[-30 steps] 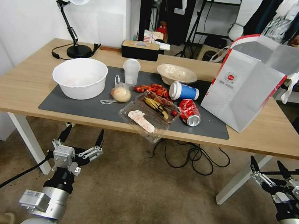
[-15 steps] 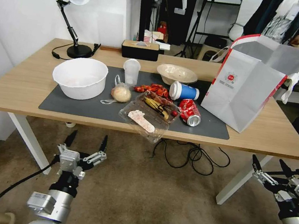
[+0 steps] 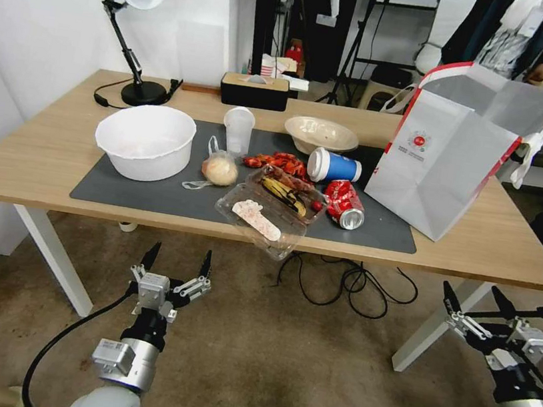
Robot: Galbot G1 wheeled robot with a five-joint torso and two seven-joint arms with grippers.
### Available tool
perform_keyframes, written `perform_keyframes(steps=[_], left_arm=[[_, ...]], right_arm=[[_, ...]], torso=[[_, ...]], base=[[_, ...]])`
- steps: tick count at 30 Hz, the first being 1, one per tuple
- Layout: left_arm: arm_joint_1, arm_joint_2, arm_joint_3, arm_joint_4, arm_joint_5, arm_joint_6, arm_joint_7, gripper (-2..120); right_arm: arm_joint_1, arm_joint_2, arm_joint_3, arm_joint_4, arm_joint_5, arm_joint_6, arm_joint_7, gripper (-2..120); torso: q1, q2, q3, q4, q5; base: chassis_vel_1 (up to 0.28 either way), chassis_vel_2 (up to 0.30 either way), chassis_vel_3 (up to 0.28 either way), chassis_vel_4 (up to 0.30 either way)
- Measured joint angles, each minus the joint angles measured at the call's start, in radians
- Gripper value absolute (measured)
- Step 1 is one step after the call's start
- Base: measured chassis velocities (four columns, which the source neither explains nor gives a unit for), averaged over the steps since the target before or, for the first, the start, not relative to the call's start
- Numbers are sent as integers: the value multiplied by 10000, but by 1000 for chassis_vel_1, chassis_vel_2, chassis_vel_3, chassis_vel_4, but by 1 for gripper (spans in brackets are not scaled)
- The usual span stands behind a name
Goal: Pick up the food delivery bag from the floor and place it on the table.
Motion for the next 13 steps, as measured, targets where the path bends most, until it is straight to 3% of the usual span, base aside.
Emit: perform_keyframes(steps=[13], left_arm=[[15,19,-24,-39,-18,23,10,100]], right_arm=[[-20,11,-18,2,-11,0,0,100]], torso=[[0,0,0,0,-1]], base=[[0,0,0,0]])
